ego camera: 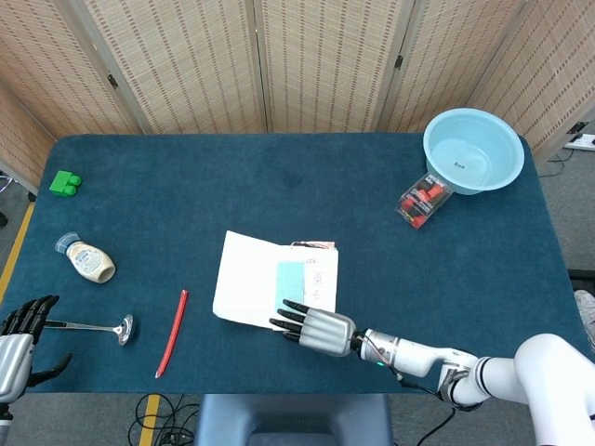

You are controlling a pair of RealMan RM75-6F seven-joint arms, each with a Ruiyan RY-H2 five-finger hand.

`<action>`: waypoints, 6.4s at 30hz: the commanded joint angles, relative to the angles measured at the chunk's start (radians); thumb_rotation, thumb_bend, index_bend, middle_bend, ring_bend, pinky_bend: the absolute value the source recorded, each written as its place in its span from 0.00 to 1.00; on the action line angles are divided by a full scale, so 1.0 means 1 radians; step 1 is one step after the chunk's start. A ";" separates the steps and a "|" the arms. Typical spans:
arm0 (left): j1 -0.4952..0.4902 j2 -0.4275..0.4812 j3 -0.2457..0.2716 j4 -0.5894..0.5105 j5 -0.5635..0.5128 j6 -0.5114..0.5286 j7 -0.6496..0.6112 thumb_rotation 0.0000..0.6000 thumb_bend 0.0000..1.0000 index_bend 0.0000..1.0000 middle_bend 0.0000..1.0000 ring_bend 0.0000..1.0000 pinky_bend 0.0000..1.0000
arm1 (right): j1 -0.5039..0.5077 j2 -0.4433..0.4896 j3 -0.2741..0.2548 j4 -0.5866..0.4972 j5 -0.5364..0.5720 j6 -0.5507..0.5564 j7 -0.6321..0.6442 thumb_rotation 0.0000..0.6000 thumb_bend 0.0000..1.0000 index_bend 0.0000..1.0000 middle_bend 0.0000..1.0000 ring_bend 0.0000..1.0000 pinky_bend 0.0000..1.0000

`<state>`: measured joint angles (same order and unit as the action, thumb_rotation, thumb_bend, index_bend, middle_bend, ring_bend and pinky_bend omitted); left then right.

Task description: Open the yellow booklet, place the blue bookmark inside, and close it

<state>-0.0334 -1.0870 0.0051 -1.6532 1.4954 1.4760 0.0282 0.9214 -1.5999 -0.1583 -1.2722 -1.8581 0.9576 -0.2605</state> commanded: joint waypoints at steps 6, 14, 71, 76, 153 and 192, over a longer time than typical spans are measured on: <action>0.000 -0.004 0.000 0.013 -0.007 -0.007 -0.009 1.00 0.26 0.09 0.12 0.11 0.16 | -0.002 -0.010 0.003 0.009 -0.003 -0.012 -0.005 1.00 0.52 0.25 0.00 0.00 0.00; -0.003 -0.006 -0.001 0.018 -0.007 -0.010 -0.012 1.00 0.26 0.09 0.12 0.11 0.16 | 0.001 -0.029 0.019 0.033 0.006 -0.031 -0.017 1.00 0.52 0.25 0.00 0.00 0.00; -0.004 -0.014 -0.004 0.035 -0.014 -0.019 -0.025 1.00 0.26 0.09 0.12 0.11 0.16 | -0.003 -0.011 0.086 0.031 0.040 0.038 -0.001 1.00 0.51 0.25 0.00 0.00 0.00; -0.005 -0.017 -0.002 0.034 -0.010 -0.020 -0.024 1.00 0.26 0.09 0.12 0.11 0.16 | -0.022 0.050 0.131 -0.001 0.111 0.031 -0.025 1.00 0.51 0.25 0.00 0.00 0.00; -0.819 -0.525 -0.331 0.157 -0.258 -0.575 0.239 1.00 0.26 0.07 0.12 0.11 0.16 | -0.479 0.532 0.143 -0.338 0.102 0.406 -0.054 1.00 0.48 0.25 0.02 0.00 0.00; -0.672 -0.336 -0.162 -0.009 -0.333 -0.364 0.270 1.00 0.26 0.08 0.12 0.11 0.16 | -0.571 0.540 0.145 -0.293 0.144 0.414 -0.014 1.00 0.49 0.23 0.10 0.00 0.00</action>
<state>-0.7459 -1.4666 -0.1770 -1.6329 1.1612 1.0745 0.3105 0.3573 -1.0607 -0.0123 -1.5695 -1.7211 1.3654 -0.2790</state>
